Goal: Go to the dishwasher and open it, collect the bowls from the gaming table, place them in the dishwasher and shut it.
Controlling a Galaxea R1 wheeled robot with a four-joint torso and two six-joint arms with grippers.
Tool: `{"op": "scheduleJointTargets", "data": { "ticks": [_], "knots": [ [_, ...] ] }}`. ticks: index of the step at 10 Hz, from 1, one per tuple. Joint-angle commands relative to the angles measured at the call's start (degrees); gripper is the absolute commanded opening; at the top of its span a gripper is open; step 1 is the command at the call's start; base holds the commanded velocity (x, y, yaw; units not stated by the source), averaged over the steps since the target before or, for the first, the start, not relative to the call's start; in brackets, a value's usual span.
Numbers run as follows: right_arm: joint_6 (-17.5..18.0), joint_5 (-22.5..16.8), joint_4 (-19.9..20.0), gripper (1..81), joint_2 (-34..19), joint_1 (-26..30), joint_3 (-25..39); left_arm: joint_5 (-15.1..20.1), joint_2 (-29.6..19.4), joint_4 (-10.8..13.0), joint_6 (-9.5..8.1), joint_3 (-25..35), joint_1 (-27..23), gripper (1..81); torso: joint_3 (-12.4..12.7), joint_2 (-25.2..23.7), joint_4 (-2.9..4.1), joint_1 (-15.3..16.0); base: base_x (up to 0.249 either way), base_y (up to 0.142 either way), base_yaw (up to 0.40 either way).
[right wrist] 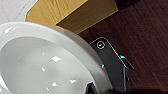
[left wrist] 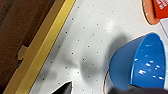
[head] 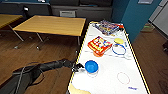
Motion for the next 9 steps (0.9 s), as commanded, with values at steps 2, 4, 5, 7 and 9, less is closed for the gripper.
{"op": "scheduleJointTargets", "data": {
  "ticks": [2,4,5,7,9],
  "knots": [
    [-0.31,-3.75,-1.4,1.0,-3.94,2.16,0.91,4.24,-0.08,9.56,-9.23,4.61,-9.03,81.1,0.0,0.0,0.0,0.0,0.0,0.0,0.0],
    [-0.31,-3.75,-1.4,1.0,-3.94,2.16,1.0,4.24,-0.44,13.02,-12.34,7.45,-10.08,81.1,0.0,0.0,0.0,0.0,0.0,0.0,0.0],
    [-0.31,-3.83,-1.41,1.0,-4.03,2.69,1.25,4.24,-0.35,13.02,-12.42,7.19,-11.31,81.1,0.0,0.0,0.0,0.0,0.0,0.0,0.0],
    [-0.31,-3.83,-1.49,1.0,-4.2,2.78,1.61,4.42,-0.26,12.76,-12.42,6.83,-14.03,81.1,0.0,0.0,0.0,0.0,0.0,0.0,0.0],
    [-0.31,-3.83,-1.49,1.0,-4.03,2.78,1.61,4.42,0.7,12.58,-12.42,6.66,-14.3,81.1,0.0,0.0,0.0,0.02,0.0,0.0,0.0]
  ]
}}
